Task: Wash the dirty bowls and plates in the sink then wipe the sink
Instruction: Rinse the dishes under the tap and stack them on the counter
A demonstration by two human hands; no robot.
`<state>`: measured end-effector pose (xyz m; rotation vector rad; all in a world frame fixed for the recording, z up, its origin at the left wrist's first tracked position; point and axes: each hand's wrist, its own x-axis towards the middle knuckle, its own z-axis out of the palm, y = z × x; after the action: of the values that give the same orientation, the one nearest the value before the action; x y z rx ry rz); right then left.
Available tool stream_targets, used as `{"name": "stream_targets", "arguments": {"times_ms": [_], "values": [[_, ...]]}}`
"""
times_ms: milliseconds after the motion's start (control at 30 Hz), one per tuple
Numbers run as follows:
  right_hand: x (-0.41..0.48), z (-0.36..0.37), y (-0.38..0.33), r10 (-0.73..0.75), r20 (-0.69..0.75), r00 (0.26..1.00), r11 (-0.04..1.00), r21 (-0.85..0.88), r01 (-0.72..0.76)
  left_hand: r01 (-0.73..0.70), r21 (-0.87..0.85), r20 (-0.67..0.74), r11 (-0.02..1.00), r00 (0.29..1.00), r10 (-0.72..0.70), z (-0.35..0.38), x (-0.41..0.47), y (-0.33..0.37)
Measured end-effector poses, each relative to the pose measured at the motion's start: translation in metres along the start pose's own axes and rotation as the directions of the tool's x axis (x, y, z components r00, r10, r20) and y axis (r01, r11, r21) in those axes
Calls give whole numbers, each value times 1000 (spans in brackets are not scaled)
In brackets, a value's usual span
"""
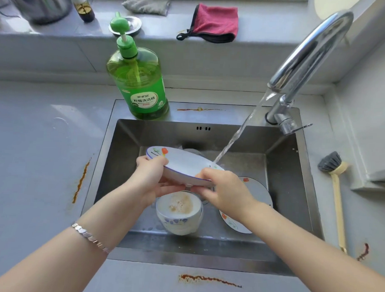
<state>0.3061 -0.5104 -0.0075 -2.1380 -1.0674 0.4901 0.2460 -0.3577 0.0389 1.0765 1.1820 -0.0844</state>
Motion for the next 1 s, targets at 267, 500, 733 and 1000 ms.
{"name": "stream_targets", "arguments": {"times_ms": [267,500,733,1000], "values": [[9,-30,19,563,-106,820,568,770,-291,-445,261,57,857,893,446,16,5,3],[-4,-51,31,696,70,715,101,976,-194,-828,544,643,133,514,568,64,11,-84],[-3,-57,24,725,66,686,5,995,-102,-712,696,537,87,598,595,81,28,-71],[1,-43,19,704,74,707,72,982,-174,-672,722,453,167,641,620,82,37,-50]]}}
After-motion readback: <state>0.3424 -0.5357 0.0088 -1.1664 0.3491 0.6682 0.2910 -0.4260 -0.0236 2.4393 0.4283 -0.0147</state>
